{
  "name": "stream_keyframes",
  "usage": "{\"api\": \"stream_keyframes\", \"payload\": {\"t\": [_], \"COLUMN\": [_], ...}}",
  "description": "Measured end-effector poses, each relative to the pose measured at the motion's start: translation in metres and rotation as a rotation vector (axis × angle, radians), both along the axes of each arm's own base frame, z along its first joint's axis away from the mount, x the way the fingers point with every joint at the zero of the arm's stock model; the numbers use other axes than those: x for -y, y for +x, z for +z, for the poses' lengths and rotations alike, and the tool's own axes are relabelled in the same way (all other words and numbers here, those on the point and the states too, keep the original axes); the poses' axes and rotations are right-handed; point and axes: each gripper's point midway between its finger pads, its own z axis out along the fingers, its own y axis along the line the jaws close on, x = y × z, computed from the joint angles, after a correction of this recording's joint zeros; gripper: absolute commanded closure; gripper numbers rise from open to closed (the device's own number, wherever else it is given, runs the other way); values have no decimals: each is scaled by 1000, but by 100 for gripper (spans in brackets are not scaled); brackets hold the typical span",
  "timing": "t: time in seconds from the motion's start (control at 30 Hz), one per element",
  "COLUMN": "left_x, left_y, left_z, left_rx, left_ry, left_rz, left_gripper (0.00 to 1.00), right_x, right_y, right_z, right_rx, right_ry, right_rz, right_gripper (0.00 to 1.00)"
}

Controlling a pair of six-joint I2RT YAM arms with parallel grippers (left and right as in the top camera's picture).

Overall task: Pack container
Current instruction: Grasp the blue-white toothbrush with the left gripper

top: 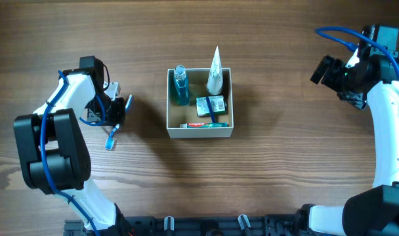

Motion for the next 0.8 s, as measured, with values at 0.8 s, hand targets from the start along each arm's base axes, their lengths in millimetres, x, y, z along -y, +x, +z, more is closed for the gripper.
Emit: {"api": "stream_keyframes", "payload": {"t": [0.8], "left_x": [9], "left_y": [35], "left_z": [122], "left_rx": [217], "left_ry": [10], "left_rz": [-27], "left_gripper": [96], "right_x": [0], "right_y": [1], "right_z": [0], "right_rx": [3], "right_ry": [-1], "right_rz": [0], "right_gripper": [0]}}
